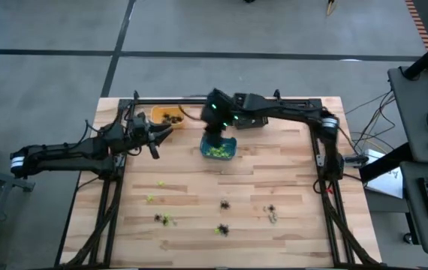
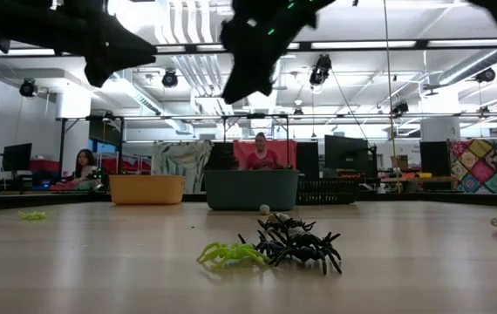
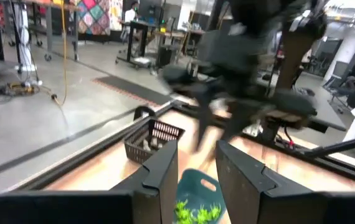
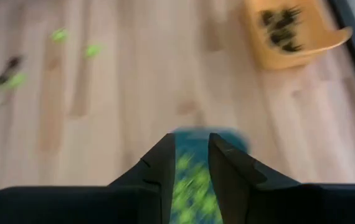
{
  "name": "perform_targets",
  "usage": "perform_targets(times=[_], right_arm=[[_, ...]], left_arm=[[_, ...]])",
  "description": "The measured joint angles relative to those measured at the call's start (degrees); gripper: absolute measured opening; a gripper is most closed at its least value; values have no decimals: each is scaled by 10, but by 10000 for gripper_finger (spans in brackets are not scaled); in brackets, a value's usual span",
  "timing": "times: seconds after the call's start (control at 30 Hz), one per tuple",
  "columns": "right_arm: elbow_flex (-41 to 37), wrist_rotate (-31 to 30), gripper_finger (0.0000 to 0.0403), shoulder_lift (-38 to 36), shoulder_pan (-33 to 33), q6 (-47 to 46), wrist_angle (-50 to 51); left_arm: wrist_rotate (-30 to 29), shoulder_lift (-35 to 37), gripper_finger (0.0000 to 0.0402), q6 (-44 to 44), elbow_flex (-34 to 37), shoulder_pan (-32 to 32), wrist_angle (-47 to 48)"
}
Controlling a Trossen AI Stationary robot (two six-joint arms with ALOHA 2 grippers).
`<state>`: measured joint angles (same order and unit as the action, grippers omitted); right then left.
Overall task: Sort Halloween decoration
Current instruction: Put the white skull toy into the black bin
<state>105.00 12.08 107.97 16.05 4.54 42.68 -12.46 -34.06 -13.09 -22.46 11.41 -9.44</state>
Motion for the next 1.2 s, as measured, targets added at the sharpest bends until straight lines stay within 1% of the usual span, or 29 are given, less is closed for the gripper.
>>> perform_targets(times=[0.1, 0.17, 0.23, 0.33, 0.4, 0.5, 0.57, 0.73, 0.9, 0.93, 1.03, 1.2], right_arm=[[-91, 1, 75, -74, -26, -2, -24], [-156, 0, 71, -119, -44, -14, -61], [-219, 0, 68, -156, -62, -26, -106], [-295, 0, 70, -193, -86, -42, -149], [-333, 0, 72, -210, -103, -35, -160], [-382, -1, 77, -221, -128, 29, -164], [-415, -2, 81, -221, -141, 47, -174], [-486, -7, 98, -218, -146, 24, -256], [-562, -20, 131, -216, -148, -19, -382], [-571, -23, 139, -216, -147, -24, -406], [-590, -58, 159, -215, -150, -30, -448], [-578, -95, 174, -193, -166, -7, -481]], left_arm=[[25, -13, 91, -10, 0, 0, 5], [47, -28, 91, -12, 0, -2, 0], [56, -47, 91, -14, 0, -5, -10], [57, -78, 91, -18, 0, -9, -27], [57, -99, 91, -25, 0, -9, -45], [57, -130, 91, -35, 0, -10, -74], [57, -147, 91, -41, 0, -12, -95], [71, -171, 91, -42, 0, -16, -134], [72, -173, 91, -43, 0, -16, -146], [72, -173, 91, -43, 0, -16, -146], [72, -173, 91, -43, 0, -16, -146], [71, -173, 91, -41, 0, -16, -150]])
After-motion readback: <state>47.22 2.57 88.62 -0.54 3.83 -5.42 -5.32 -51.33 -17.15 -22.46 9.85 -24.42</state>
